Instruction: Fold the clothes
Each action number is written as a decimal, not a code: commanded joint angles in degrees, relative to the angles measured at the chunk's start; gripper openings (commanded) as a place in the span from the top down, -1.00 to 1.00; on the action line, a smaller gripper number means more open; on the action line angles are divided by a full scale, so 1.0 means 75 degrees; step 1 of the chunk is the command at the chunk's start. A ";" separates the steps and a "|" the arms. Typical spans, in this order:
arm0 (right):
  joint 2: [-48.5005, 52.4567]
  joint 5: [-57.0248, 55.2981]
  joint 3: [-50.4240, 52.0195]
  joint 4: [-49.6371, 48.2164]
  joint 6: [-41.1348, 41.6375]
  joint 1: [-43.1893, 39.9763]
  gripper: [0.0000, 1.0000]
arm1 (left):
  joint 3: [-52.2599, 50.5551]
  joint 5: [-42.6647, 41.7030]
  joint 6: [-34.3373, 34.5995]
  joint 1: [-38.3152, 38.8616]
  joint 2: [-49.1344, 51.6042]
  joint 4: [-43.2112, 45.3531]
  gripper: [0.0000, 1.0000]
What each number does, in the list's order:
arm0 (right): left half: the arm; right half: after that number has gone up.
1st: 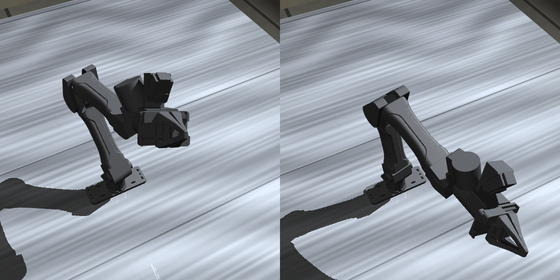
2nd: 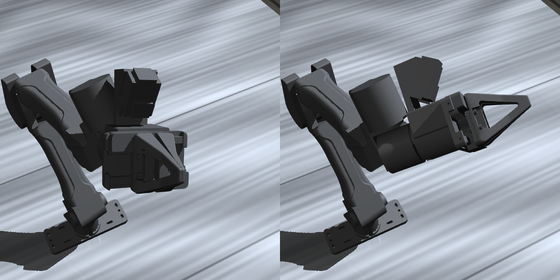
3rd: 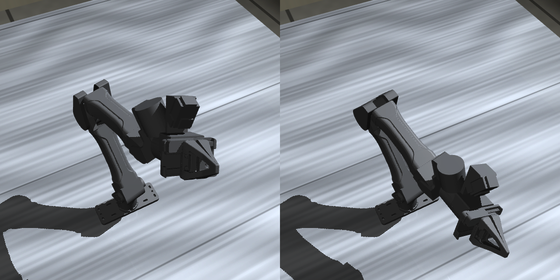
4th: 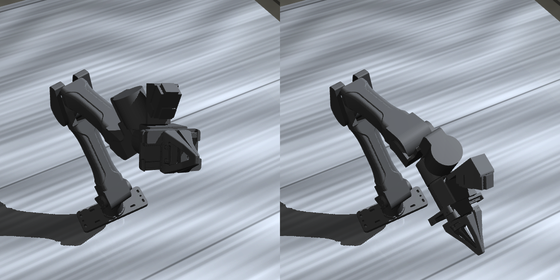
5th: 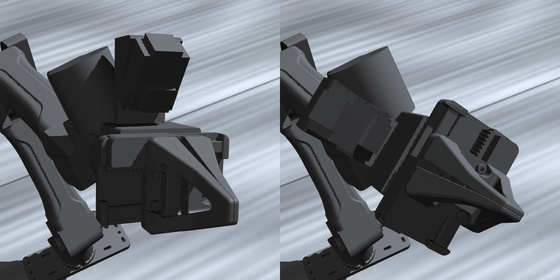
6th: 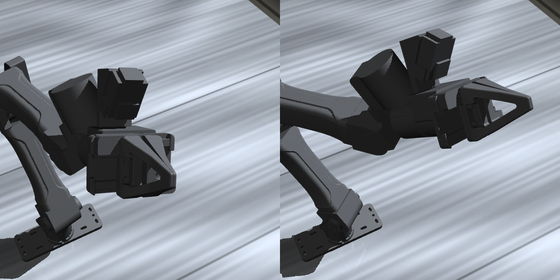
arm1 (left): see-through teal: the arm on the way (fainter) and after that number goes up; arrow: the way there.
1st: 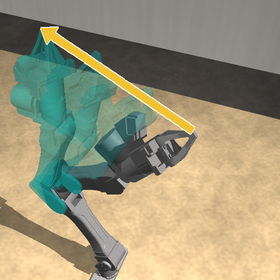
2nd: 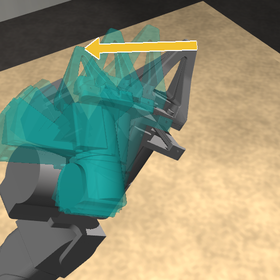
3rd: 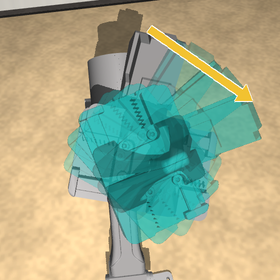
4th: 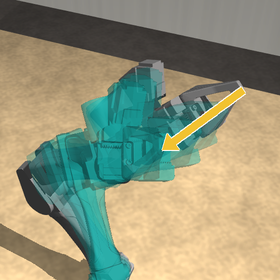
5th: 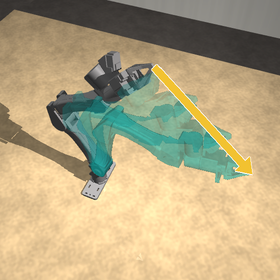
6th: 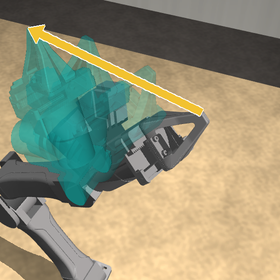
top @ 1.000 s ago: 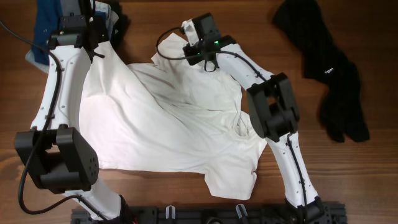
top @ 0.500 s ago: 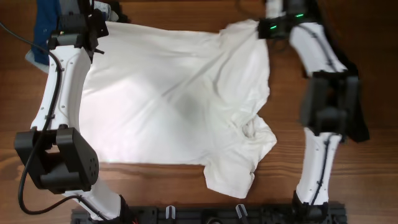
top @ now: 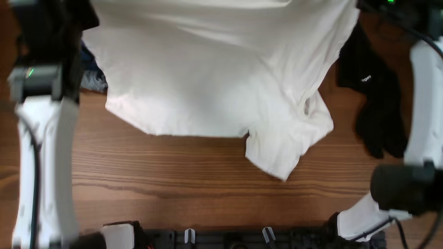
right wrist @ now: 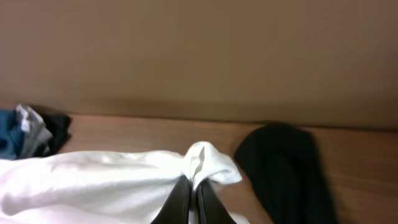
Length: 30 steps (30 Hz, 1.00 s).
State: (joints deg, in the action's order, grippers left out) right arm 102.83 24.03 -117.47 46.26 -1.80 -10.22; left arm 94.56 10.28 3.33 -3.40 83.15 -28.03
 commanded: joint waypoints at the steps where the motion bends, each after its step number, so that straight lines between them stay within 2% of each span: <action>1: -0.1311 0.0070 -0.0047 0.0178 0.0017 -0.0571 0.93 | 0.0052 -0.0525 0.0076 -0.0026 -0.1343 0.0187 0.92; 13: -0.4794 0.0804 -0.0047 0.0734 0.0236 -0.3206 0.92 | 0.0055 -0.0711 0.0076 -0.0026 -0.4782 0.0289 0.92; 17: -0.5176 0.0845 -0.0163 0.1072 0.0227 -0.3334 0.92 | 0.0055 -0.0705 0.0070 -0.0029 -0.5406 0.0221 0.92; 23: -0.4945 0.0930 -0.0157 0.1241 0.0000 -0.3334 0.92 | 0.0050 -0.0385 -0.0017 -0.0029 -0.5380 -0.0169 0.92; 30: -0.4141 0.1084 -0.0157 0.1323 -0.0557 -0.3334 0.91 | 0.0050 0.0122 -0.0017 -0.0029 -0.3960 -0.0530 0.92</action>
State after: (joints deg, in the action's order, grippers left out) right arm 68.47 31.53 -119.07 56.18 -2.90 -34.72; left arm 95.13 7.01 3.33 -3.40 46.35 -31.68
